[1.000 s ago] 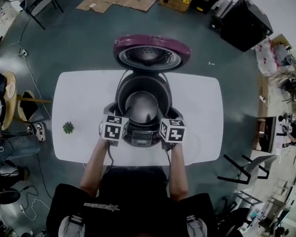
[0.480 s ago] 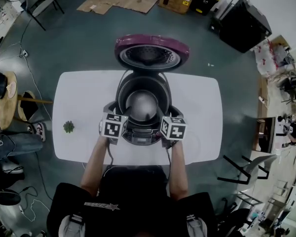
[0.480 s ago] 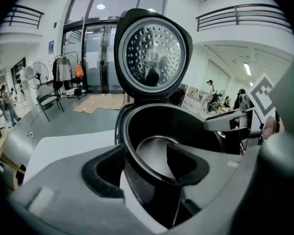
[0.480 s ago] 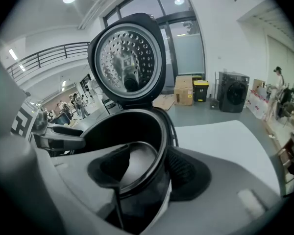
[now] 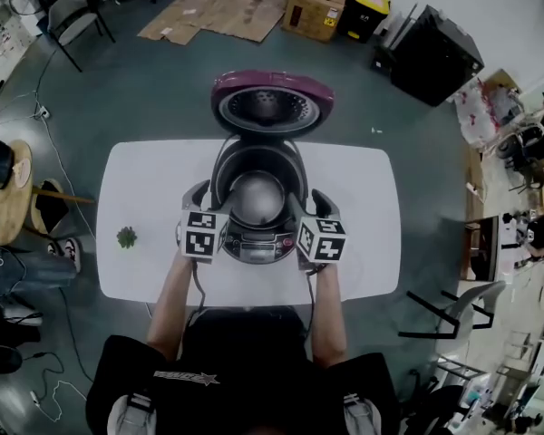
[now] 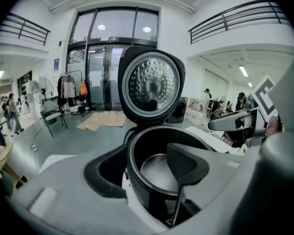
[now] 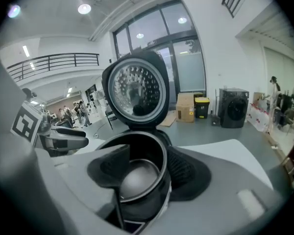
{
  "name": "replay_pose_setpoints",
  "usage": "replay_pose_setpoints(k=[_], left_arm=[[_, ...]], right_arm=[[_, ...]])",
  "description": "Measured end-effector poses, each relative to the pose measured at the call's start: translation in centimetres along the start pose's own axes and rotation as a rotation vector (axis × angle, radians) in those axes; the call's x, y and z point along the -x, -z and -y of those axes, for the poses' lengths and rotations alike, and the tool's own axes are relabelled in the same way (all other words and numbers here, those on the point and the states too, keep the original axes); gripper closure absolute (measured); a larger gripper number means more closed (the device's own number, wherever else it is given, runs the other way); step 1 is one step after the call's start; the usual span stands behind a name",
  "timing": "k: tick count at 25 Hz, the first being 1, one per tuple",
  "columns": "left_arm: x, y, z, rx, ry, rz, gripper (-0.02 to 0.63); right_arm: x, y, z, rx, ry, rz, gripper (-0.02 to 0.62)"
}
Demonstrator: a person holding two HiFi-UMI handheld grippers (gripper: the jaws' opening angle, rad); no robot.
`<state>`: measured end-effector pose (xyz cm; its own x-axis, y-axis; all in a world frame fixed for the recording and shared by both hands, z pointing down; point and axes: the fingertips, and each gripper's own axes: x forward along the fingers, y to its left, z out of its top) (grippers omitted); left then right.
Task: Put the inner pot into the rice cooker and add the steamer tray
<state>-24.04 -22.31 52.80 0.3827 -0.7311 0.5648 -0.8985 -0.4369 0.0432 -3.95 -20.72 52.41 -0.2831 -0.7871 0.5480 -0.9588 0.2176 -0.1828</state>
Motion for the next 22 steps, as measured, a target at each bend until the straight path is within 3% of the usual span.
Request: replay_pose_setpoints(k=[6, 12, 17, 22], left_arm=[[3.9, -4.9, 1.4, -0.051, 0.001, 0.175, 0.35], [7.8, -8.1, 3.8, -0.11, 0.011, 0.344, 0.41], [9.9, -7.8, 6.0, -0.121, 0.044, 0.398, 0.484], [10.4, -6.6, 6.7, -0.136, 0.029, 0.394, 0.582]], right_arm=[[5.2, -5.4, -1.8, 0.093, -0.006, 0.236, 0.365], [11.2, -8.1, -2.8, 0.166, 0.019, 0.426, 0.367], [14.7, -7.1, -3.0, 0.178, 0.067, 0.505, 0.469], [15.8, -5.0, -2.6, 0.167, 0.111, 0.493, 0.579]])
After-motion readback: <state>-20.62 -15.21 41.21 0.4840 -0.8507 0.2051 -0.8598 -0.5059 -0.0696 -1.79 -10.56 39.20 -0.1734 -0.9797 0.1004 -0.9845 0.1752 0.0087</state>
